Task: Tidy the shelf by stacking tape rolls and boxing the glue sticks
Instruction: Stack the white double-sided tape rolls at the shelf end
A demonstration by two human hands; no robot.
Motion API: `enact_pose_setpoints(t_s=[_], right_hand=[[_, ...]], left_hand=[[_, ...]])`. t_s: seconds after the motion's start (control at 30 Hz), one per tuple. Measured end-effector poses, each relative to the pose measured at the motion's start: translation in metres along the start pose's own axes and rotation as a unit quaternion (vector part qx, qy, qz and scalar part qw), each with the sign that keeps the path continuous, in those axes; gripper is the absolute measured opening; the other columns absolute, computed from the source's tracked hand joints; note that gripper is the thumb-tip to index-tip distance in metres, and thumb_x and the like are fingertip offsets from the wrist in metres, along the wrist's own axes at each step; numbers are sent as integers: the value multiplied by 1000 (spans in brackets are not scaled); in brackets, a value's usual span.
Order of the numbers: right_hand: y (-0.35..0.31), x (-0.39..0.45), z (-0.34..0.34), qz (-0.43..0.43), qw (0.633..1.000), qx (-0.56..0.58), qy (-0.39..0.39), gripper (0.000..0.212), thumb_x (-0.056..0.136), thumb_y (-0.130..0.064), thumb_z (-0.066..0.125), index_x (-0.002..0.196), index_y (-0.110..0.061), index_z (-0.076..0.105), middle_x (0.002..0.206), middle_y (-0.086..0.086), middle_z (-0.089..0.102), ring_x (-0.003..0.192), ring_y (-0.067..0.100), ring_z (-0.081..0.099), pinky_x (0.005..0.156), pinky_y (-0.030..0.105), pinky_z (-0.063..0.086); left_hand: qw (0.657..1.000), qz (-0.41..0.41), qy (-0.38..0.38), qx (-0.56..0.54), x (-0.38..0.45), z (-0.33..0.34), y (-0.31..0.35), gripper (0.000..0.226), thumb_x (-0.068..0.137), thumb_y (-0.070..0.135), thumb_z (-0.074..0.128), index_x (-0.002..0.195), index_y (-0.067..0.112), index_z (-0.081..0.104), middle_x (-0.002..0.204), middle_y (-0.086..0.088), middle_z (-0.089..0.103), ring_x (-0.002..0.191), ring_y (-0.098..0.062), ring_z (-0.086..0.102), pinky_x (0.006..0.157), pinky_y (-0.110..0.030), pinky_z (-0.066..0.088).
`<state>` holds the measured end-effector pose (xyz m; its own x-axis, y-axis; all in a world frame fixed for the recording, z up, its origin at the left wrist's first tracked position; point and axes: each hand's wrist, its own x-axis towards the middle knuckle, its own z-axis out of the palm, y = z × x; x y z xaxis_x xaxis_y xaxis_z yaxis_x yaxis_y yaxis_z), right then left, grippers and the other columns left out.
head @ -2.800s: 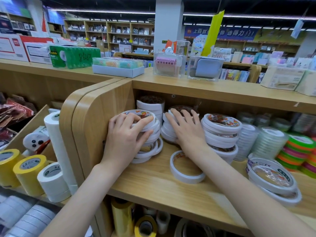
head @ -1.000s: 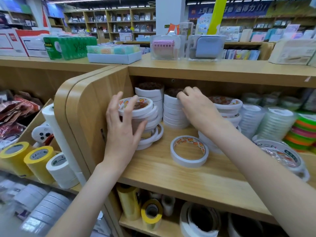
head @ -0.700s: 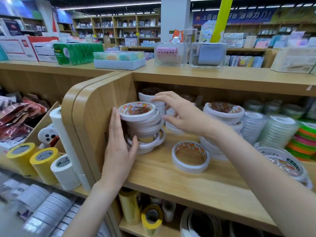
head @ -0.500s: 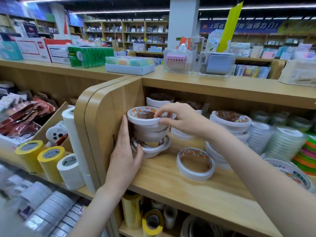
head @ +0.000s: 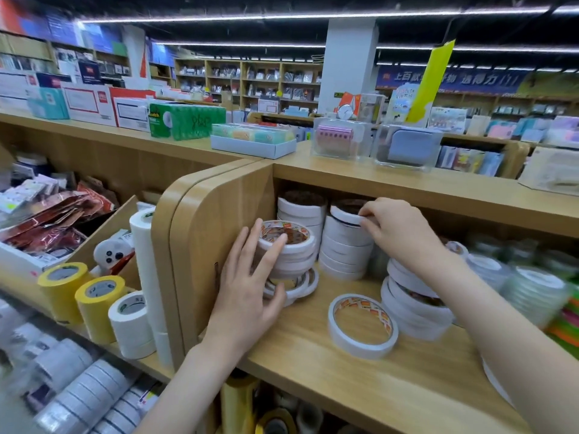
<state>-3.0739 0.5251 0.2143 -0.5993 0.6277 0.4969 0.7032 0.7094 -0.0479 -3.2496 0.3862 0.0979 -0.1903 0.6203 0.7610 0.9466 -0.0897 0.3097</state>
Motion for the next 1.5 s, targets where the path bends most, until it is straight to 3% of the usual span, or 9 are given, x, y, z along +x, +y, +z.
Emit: enact_pose_setpoints(t_s=[0.17,0.33,0.5,0.73,0.9,1.1,1.33,1.43,1.5], right_hand=[[-4,2,19,20,998,-27,56,22,91,-7,51,113,-11,52,101,9,62,91,27,58,74,40,52],[0,-5,22,2,999,-24,30,26,91,-13,52,116,-13,52,112,6,57,103,23,50,81,35,47],[-3,-2,19,10,999,-16,31,22,92,-12,50,112,-11,58,108,7,57,100,24,52,81,36,48],[-6,-7,0,-6,997,30,64,20,90,-15,55,108,-11,62,103,5,59,94,22,56,79,35,49],[-2,-8,-5,12,997,58,51,21,88,-15,58,108,-12,64,98,3,60,90,18,55,76,27,45],[-32,-20,-5,-115,973,199,38,18,81,-11,68,99,-10,68,90,1,62,78,12,59,75,22,50],[-52,-2,5,-214,960,137,-115,26,88,-21,60,113,-16,63,103,-7,59,82,7,53,71,18,40],[-58,8,3,-209,959,107,-156,21,88,-25,59,107,-16,63,91,-9,56,69,-2,44,65,17,36],[-58,16,1,-189,957,108,-193,21,88,-26,60,103,-13,64,90,-2,61,74,4,50,69,24,40]], left_hand=[[999,16,19,22,15,5,5,54,85,30,42,138,29,36,150,-4,27,140,-22,19,109,-44,22],[999,24,32,29,12,6,1,52,85,25,44,137,26,38,143,-4,38,138,-21,26,110,-34,22],[999,26,33,26,14,4,1,52,84,26,44,136,26,40,138,-1,42,136,-20,28,110,-31,21],[997,-21,20,-73,15,-2,1,60,85,31,43,142,24,26,146,-1,27,136,-13,25,108,-7,11],[995,-38,40,-78,12,-4,6,60,89,19,51,143,18,25,149,-3,26,137,-12,24,110,-10,12],[991,-71,16,-108,-12,-5,7,74,89,5,56,148,15,12,154,4,16,140,1,12,110,-8,10],[995,-63,-20,-80,-21,-10,-4,73,89,7,55,148,20,14,155,8,13,140,2,10,112,-12,11],[995,-61,-42,-65,-24,-9,-4,73,90,9,54,147,26,12,156,13,7,140,2,10,113,-17,15],[995,-62,-54,-62,-24,-10,-3,73,91,12,53,146,29,9,156,16,2,136,12,8,109,-10,14]])
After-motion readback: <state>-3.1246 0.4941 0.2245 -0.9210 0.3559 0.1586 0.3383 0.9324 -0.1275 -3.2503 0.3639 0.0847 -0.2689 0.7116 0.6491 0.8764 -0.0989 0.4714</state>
